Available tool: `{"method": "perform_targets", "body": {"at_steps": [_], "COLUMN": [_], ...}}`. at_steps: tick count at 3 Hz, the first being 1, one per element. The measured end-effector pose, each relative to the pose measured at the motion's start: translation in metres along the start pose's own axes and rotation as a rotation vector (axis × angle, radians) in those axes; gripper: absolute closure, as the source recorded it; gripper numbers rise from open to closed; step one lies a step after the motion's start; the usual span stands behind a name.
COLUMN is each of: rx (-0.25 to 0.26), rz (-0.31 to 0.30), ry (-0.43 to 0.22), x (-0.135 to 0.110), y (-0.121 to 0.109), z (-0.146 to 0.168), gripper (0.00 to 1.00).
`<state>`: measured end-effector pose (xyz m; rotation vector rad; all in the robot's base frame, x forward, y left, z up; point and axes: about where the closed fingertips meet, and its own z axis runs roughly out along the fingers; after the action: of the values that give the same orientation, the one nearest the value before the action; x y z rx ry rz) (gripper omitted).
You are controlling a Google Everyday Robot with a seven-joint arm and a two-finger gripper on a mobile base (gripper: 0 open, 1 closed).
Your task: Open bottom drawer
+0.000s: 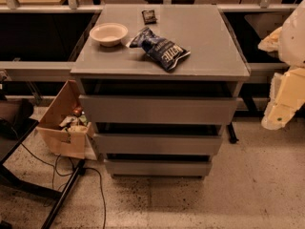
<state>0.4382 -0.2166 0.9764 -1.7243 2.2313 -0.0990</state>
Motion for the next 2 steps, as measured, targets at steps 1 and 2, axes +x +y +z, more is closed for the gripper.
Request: {"method": "perform_targets", "body": {"at_steps": [1, 2], "rx": [0.0, -0.015], "rz": [0.0, -0.005], "ry": [0.0, -0.047], "x": [0.0, -0.005], "y": [0.0, 0.014], "z": [0.0, 0.026], "gripper": [0.0, 0.0]}}
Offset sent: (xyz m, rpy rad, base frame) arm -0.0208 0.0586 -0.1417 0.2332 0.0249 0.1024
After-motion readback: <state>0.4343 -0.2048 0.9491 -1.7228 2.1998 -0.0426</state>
